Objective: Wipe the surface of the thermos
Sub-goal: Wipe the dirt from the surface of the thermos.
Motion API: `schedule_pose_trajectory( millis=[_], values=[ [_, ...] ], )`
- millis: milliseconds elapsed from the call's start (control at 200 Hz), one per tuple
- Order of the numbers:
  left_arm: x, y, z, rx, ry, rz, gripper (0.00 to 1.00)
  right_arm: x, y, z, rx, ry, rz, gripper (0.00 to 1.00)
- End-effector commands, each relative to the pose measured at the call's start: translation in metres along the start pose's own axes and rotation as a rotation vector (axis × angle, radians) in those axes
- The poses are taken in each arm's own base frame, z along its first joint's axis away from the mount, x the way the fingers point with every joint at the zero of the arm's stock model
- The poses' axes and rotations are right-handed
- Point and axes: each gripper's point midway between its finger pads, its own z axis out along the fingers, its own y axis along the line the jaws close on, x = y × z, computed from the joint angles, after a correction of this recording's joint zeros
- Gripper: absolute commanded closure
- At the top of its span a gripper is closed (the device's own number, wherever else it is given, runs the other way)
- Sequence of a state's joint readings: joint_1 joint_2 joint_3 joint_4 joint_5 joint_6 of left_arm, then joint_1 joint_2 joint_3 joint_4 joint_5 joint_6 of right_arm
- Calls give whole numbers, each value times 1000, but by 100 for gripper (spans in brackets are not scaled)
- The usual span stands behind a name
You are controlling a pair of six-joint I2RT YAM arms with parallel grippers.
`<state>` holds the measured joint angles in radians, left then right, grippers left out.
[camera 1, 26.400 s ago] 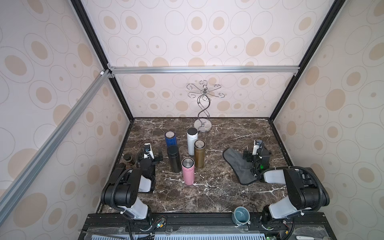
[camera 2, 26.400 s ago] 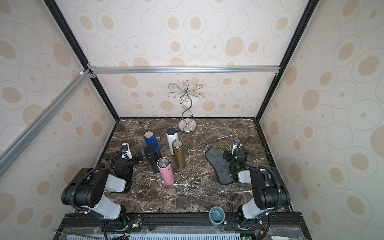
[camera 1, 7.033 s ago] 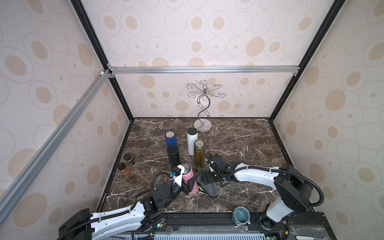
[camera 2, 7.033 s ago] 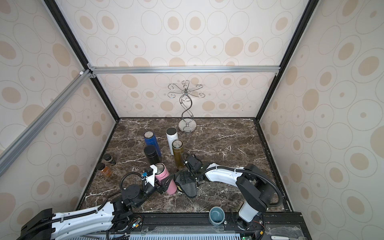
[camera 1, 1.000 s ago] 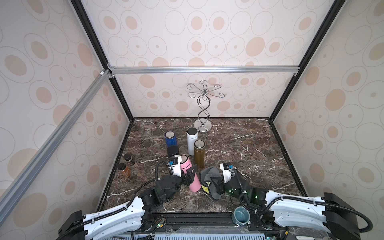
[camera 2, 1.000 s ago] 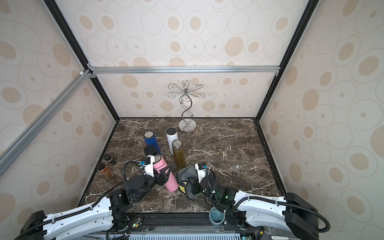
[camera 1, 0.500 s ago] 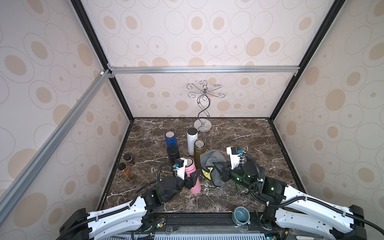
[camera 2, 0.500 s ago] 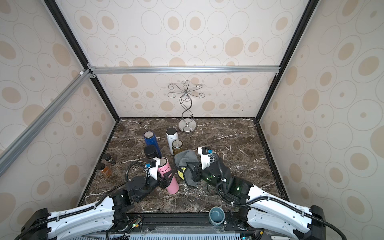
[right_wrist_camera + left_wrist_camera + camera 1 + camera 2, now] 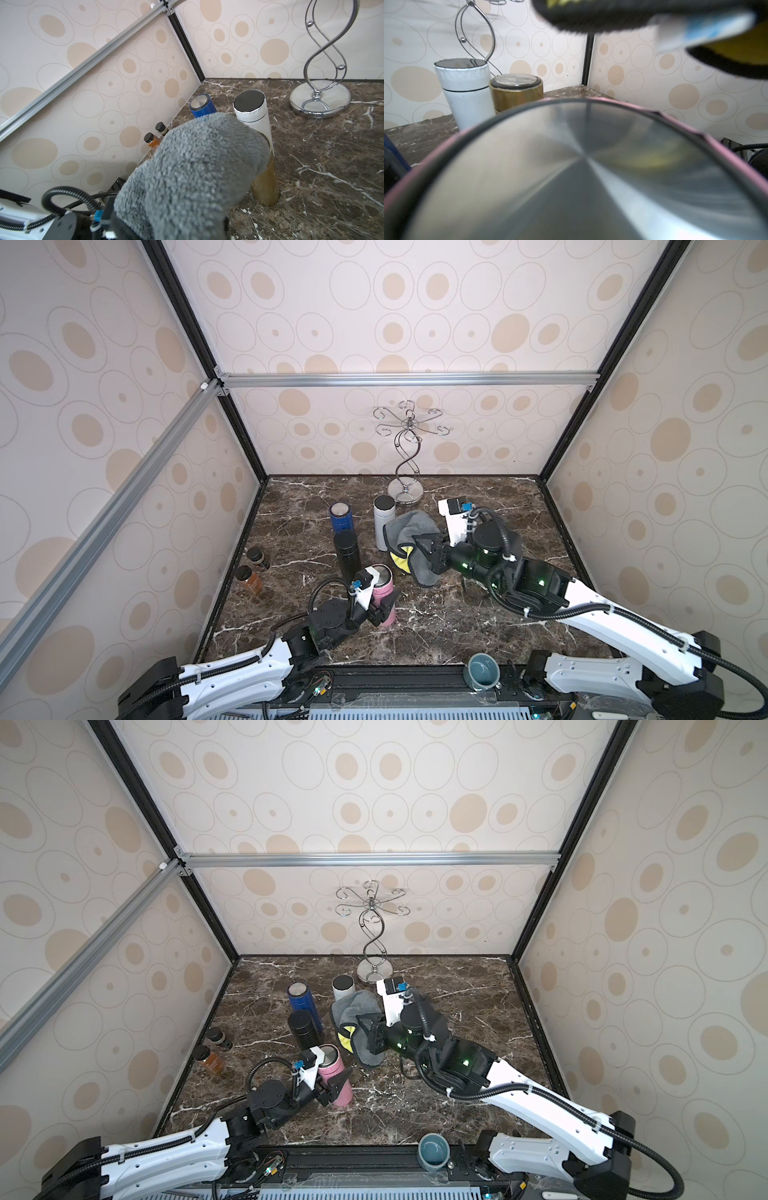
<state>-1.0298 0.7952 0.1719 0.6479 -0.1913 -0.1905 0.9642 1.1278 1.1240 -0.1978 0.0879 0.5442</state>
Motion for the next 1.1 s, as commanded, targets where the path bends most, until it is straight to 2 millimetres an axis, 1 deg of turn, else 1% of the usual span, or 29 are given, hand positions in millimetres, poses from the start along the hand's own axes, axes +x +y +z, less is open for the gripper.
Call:
schedule_pose_trajectory(
  millis=[0,80,195,400,500,645,735,880,970,1096],
  values=[
    [-28,0,-2,-11,-135,19,100,-2,5,13,-32,29,39,100],
    [-22,1,1,-15,-122,28,100,-1,9,22,-48,44,47,100],
    [-20,4,0,-29,-133,21,100,9,15,36,-82,87,75,100],
    [-13,8,0,-46,-126,16,100,18,22,49,-130,122,109,100],
    [-10,8,1,-45,-119,13,100,31,27,60,-169,166,149,100],
    [-6,7,5,-47,-106,9,100,57,30,76,-189,253,203,100],
    [-5,7,8,-49,-100,6,100,73,30,78,-166,295,202,100],
    [0,9,10,-67,-87,-4,100,93,33,71,-131,324,197,100],
    [2,12,9,-76,-85,-10,100,112,33,68,-107,357,195,100],
    [5,14,9,-88,-80,-13,100,132,26,60,-84,386,224,100]
  ],
)
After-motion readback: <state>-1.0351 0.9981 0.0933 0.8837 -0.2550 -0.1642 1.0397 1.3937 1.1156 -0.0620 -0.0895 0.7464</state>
